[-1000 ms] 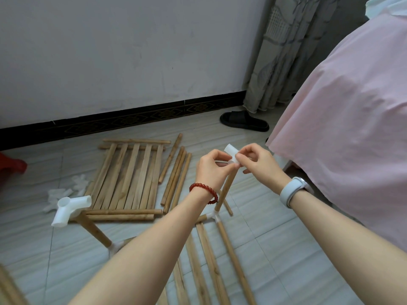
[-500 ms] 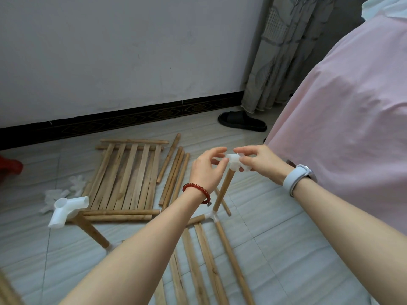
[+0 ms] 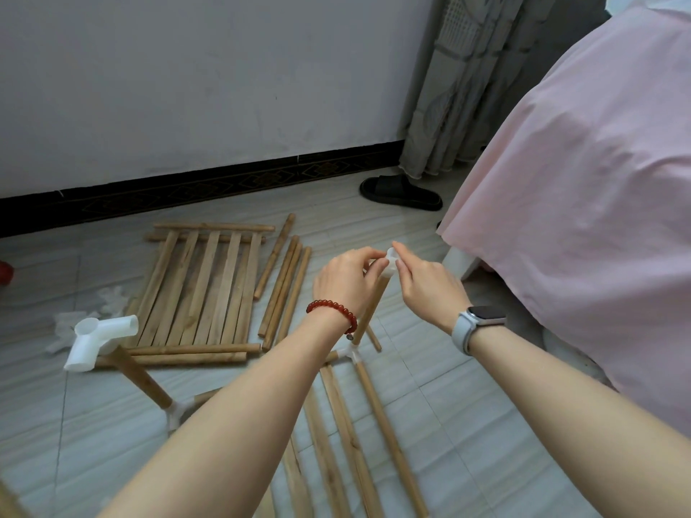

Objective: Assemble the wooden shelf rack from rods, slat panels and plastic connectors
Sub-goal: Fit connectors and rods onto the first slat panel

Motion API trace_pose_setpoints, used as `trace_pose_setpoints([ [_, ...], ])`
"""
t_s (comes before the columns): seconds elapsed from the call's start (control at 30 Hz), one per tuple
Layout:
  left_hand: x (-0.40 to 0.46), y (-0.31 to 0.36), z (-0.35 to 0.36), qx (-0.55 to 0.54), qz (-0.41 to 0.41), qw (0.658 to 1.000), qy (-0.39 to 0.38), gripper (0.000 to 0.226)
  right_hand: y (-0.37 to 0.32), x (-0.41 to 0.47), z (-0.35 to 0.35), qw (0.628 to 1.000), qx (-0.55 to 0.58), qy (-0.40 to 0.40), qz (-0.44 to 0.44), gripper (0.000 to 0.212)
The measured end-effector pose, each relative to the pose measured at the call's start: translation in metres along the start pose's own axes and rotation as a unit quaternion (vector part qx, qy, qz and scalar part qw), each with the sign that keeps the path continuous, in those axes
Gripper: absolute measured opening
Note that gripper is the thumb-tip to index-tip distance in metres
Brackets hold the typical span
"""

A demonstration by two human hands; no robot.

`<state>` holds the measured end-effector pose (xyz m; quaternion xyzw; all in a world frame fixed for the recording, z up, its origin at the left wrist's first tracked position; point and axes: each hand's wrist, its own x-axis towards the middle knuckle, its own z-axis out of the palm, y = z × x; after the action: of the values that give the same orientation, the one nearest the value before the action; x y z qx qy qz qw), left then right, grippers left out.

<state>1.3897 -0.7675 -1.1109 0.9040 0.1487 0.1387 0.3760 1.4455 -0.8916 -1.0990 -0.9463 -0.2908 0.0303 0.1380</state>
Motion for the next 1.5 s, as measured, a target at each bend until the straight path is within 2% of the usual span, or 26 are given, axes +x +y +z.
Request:
trace_pose_setpoints([
  [0.13, 0.003, -0.006, 0.008, -0.040, 0.032, 0.997, -0.054, 0.031, 0.010, -0.004, 0.003, 1.000, 0.000, 0.007, 0.019, 0.042],
  [0.2, 0.003, -0.014, 0.010, -0.055, 0.024, 0.997, -0.053, 0.032, 0.012, -0.002, 0.003, 1.000, -0.006, 0.008, 0.015, 0.041],
  [0.37, -0.003, -0.040, 0.015, -0.004, 0.001, 0.997, -0.071, 0.037, 0.008, 0.000, 0.006, 1.000, -0.008, 0.005, 0.003, 0.037],
  [0.5, -0.012, -0.049, 0.009, 0.033, -0.022, 0.995, -0.087, 0.038, 0.007, -0.007, 0.005, 0.999, -0.037, -0.012, 0.027, 0.037],
  [0.6, -0.026, -0.047, -0.002, 0.086, -0.028, 0.991, -0.096, 0.038, 0.001, -0.006, -0.003, 0.992, -0.106, -0.034, 0.054, 0.043],
  [0.7, -0.040, -0.044, -0.031, 0.134, -0.027, 0.985, -0.102, 0.037, -0.021, -0.002, -0.011, 0.979, -0.197, -0.027, 0.043, 0.048],
  [0.77, -0.052, -0.044, -0.054, 0.138, -0.019, 0.985, -0.097, 0.036, -0.045, -0.004, -0.011, 0.975, -0.219, -0.022, 0.038, 0.057],
  [0.87, -0.081, -0.057, -0.095, 0.125, -0.021, 0.988, -0.087, 0.033, -0.091, -0.015, 0.000, 0.976, -0.217, 0.005, -0.037, 0.066],
  [0.93, -0.105, -0.071, -0.121, 0.117, -0.026, 0.989, -0.089, 0.030, -0.123, -0.026, 0.013, 0.975, -0.142, 0.063, -0.161, 0.053],
  [0.97, -0.116, -0.079, -0.132, 0.112, -0.028, 0.989, -0.095, 0.028, -0.139, -0.034, 0.019, 0.973, -0.088, 0.060, -0.204, 0.045],
  [1.03, -0.142, -0.103, -0.152, 0.115, -0.055, 0.985, -0.112, 0.026, -0.175, -0.053, 0.035, 0.971, -0.024, -0.037, -0.233, 0.036],
  [1.1, -0.168, -0.134, -0.169, 0.133, -0.104, 0.976, -0.134, 0.025, -0.202, -0.068, 0.061, 0.956, -0.002, -0.148, -0.252, 0.034],
  [1.17, -0.191, -0.173, -0.183, 0.155, -0.160, 0.965, -0.140, 0.026, -0.226, -0.078, 0.094, 0.939, 0.015, -0.224, -0.259, 0.036],
  [1.37, -0.253, -0.282, -0.180, 0.130, -0.303, 0.935, -0.128, 0.029, -0.271, -0.104, 0.212, 0.882, -0.032, -0.368, -0.291, 0.046],
  [1.43, -0.270, -0.307, -0.164, 0.105, -0.343, 0.927, -0.110, 0.032, -0.280, -0.113, 0.251, 0.861, -0.062, -0.395, -0.313, 0.053],
  [1.5, -0.285, -0.325, -0.147, 0.086, -0.368, 0.922, -0.085, 0.033, -0.285, -0.121, 0.285, 0.858, -0.093, -0.392, -0.318, 0.051],
])
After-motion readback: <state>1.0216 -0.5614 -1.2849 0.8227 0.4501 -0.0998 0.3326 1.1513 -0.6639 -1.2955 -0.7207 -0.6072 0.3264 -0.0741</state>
